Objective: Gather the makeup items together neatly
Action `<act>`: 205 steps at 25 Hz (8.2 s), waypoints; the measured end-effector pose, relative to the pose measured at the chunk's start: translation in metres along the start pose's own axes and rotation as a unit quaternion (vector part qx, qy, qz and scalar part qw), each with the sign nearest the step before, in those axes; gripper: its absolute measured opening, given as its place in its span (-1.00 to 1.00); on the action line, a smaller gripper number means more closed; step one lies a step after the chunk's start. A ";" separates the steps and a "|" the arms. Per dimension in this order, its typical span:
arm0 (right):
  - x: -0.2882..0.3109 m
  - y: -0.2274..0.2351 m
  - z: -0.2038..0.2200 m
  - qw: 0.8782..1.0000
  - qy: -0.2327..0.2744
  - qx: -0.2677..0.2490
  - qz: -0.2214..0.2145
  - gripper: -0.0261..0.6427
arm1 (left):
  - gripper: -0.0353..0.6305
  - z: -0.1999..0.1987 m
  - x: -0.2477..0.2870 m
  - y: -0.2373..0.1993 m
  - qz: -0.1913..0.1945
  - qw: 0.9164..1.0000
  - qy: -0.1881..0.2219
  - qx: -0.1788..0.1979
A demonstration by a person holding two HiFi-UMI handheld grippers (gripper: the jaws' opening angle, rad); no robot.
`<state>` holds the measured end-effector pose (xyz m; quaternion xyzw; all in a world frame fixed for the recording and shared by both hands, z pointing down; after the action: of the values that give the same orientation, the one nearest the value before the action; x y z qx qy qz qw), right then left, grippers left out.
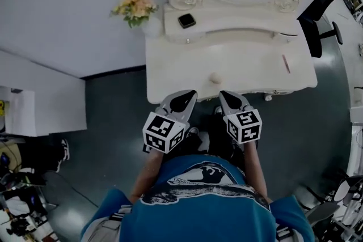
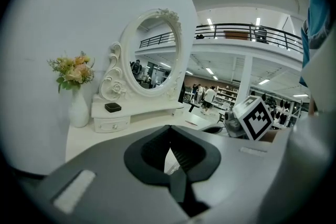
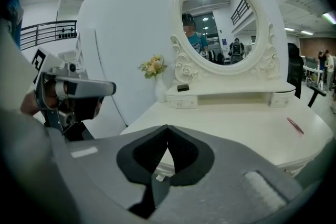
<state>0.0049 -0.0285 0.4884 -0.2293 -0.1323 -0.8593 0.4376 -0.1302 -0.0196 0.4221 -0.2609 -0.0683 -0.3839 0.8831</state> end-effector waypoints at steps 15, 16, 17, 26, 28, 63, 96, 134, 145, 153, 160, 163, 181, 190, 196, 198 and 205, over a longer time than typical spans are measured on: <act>0.090 0.062 0.044 0.975 -0.125 -0.110 -0.149 -0.55 | -0.86 -0.026 0.052 -0.005 -0.129 0.990 0.034 -0.045; 0.094 0.061 0.047 0.971 -0.133 -0.119 -0.159 -0.53 | -0.86 -0.026 0.052 -0.006 -0.139 0.988 0.037 -0.047; 0.099 0.061 0.051 0.968 -0.140 -0.128 -0.167 -0.52 | -0.86 -0.027 0.052 -0.007 -0.148 0.987 0.040 -0.049; 0.127 0.067 0.077 0.952 -0.176 -0.183 -0.172 -0.65 | -0.86 -0.027 0.055 -0.007 -0.198 0.976 0.056 -0.067; 0.129 0.070 0.079 0.956 -0.171 -0.157 -0.177 -0.68 | -0.86 -0.026 0.055 -0.007 -0.206 0.974 0.058 -0.070; 0.122 0.256 0.069 0.979 -0.149 0.140 -0.023 -0.76 | -0.86 -0.034 0.147 0.035 -0.162 0.986 0.028 -0.038; 0.103 0.268 0.049 0.972 -0.095 0.208 0.048 -0.44 | -0.86 -0.052 0.110 -0.036 -0.128 0.991 0.013 -0.041; 0.325 0.101 -0.138 0.980 -0.106 -0.152 -0.068 0.16 | -0.86 -0.039 -0.007 -0.104 -0.262 0.954 0.093 -0.108; 0.321 0.099 -0.137 0.981 -0.079 -0.162 -0.076 0.04 | -0.86 -0.041 0.001 -0.105 -0.244 0.960 0.088 -0.104; 0.293 0.101 -0.120 0.987 -0.072 -0.129 -0.058 0.02 | -0.86 -0.040 0.021 -0.097 -0.213 0.970 0.069 -0.098; 0.253 0.113 -0.097 0.990 -0.076 -0.103 -0.051 0.02 | -0.86 -0.042 0.036 -0.093 -0.196 0.975 0.057 -0.088; 0.235 0.121 -0.087 0.993 -0.075 -0.081 -0.043 0.02 | -0.86 -0.044 0.046 -0.090 -0.183 0.978 0.051 -0.085; 0.189 0.156 0.005 0.989 -0.148 0.018 -0.012 0.01 | -0.86 -0.047 0.103 -0.066 -0.103 0.993 0.002 -0.055; 0.194 0.140 0.039 0.981 -0.186 0.046 -0.018 0.00 | -0.86 -0.045 0.104 -0.068 -0.105 0.993 -0.003 -0.056; 0.202 0.135 0.043 0.984 -0.180 0.017 0.003 0.02 | -0.86 -0.046 0.101 -0.072 -0.112 0.992 0.000 -0.059; 0.203 0.133 0.044 0.983 -0.183 -0.015 0.021 0.02 | -0.86 -0.045 0.100 -0.073 -0.112 0.992 0.000 -0.059; 0.204 0.132 0.045 0.986 -0.161 -0.014 0.036 0.04 | -0.86 -0.045 0.098 -0.074 -0.109 0.993 0.000 -0.055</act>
<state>0.0202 -0.2267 0.6342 -0.3759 -0.1806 -0.7966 0.4376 -0.1181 -0.1476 0.4452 -0.3002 -0.0748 -0.4809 0.8204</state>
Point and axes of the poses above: the fingertips, and each gripper's own axes: x forward along the fingers, y to its right, z out of its underside, the point moved 4 cm from there along -x, backward along the fingers, and after that the axes turned 11 degrees about -x, right-handed, at the moved point
